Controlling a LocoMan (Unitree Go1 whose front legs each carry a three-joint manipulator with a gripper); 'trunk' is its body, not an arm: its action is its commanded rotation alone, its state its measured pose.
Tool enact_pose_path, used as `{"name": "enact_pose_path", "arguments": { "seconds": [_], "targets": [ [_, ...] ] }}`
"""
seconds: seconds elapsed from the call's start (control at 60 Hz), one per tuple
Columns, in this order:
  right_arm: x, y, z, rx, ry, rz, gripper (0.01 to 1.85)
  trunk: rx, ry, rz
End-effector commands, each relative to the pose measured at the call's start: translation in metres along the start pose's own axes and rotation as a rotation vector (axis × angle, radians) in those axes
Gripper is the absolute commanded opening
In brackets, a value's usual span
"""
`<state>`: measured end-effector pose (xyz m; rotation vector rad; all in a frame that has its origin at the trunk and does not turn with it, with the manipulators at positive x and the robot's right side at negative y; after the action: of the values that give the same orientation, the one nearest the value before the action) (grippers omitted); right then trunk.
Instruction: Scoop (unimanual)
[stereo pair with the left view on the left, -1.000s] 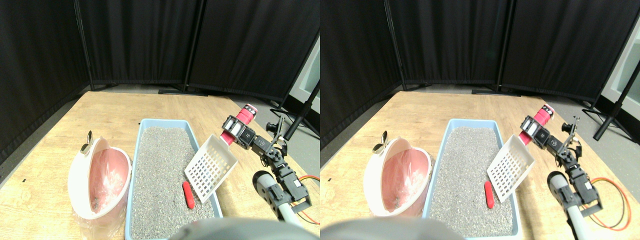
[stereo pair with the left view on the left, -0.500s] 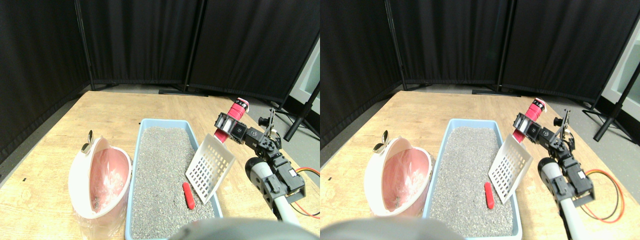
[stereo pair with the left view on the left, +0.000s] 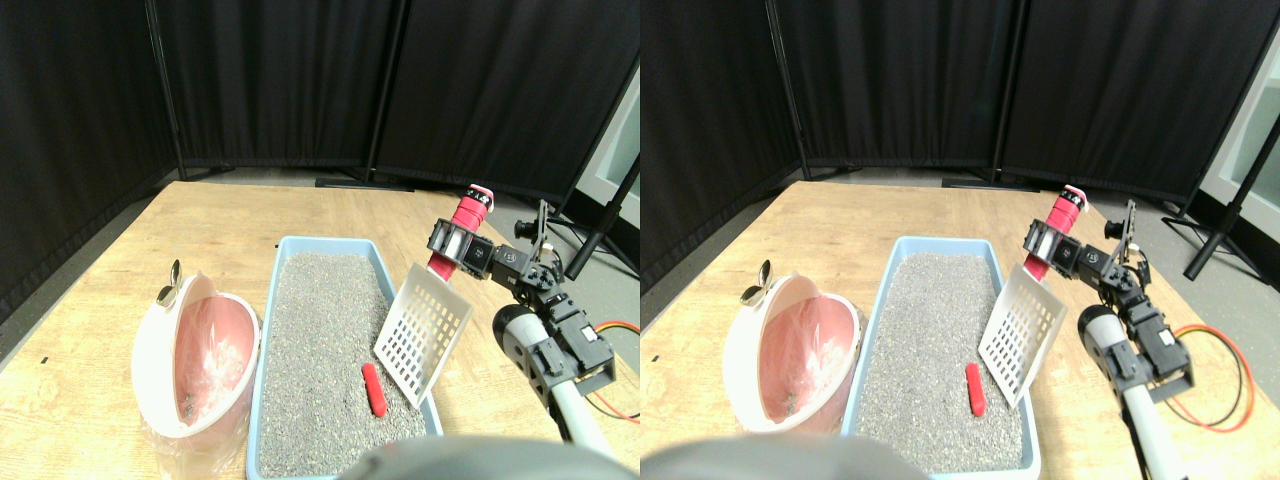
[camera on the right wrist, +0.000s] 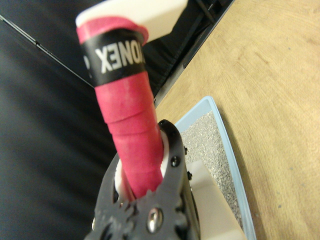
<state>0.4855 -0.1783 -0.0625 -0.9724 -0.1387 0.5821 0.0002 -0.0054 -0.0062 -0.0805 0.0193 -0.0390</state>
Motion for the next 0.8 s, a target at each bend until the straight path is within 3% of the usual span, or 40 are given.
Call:
{"name": "enact_pose_path", "arguments": {
  "seconds": [0.017,0.15,0.533,0.7,0.8],
  "targets": [
    [0.0025,0.0009,0.01,-0.035,-0.055,-0.005,0.05,-0.025,-0.009,-0.011],
    [0.0015,0.0065,0.0104,-0.019,-0.011,0.002,0.05,-0.021,-0.015,-0.012],
    [0.0017,-0.0012,0.0039,-0.073,-0.005,-0.037,0.05,-0.017,-0.015,-0.015],
    [0.0067,0.0067,0.0042,-0.06,0.043,-0.023,0.05,-0.015,-0.014,-0.013],
    [0.0087,0.0082,0.0044,-0.086,0.023,-0.027,0.05,-0.016,-0.012,-0.01]
  ]
}}
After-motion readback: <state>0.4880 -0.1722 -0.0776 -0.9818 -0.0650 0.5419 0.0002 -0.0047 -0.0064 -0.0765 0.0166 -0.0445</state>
